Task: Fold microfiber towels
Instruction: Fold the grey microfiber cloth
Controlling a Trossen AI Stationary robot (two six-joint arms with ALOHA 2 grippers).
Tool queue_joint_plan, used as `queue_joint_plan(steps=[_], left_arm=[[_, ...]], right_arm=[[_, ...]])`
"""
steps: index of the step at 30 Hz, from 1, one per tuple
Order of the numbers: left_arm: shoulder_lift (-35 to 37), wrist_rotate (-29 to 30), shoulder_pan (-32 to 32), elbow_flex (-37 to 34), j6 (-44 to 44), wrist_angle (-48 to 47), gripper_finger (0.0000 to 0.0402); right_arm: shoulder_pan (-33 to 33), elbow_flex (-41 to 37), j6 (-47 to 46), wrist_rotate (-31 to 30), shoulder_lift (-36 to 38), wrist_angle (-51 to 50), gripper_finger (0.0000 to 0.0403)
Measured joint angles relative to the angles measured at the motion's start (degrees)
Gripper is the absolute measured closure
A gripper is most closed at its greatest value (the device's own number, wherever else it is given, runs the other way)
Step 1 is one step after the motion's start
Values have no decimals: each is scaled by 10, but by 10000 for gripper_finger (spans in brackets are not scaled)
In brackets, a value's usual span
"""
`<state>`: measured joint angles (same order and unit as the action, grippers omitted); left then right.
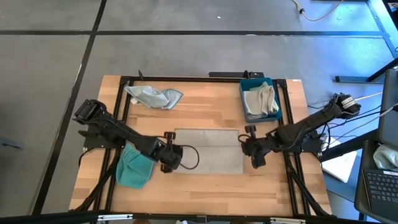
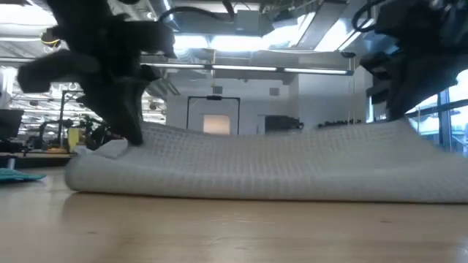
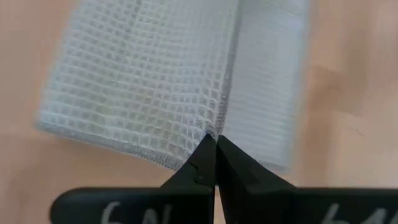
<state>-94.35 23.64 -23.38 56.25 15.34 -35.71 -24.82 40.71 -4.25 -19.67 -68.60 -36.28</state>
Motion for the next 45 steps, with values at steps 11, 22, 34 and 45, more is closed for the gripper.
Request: queue_joint_plan(steps=[11,22,34,45], left_arm=[[12,63,75,0,-83,1,401],[12,35,124,0,-86,-41,401],[11,34,164,0,-87,-28,401],[-32,-15,190,0,-100,-17,400]], right_arm=[[97,0,62,-62,0,-15,394],[171,-69,150,-44,0,87,394],[227,-111,199,-31,0,157,393],[243,-149,200,14,0,226,387]])
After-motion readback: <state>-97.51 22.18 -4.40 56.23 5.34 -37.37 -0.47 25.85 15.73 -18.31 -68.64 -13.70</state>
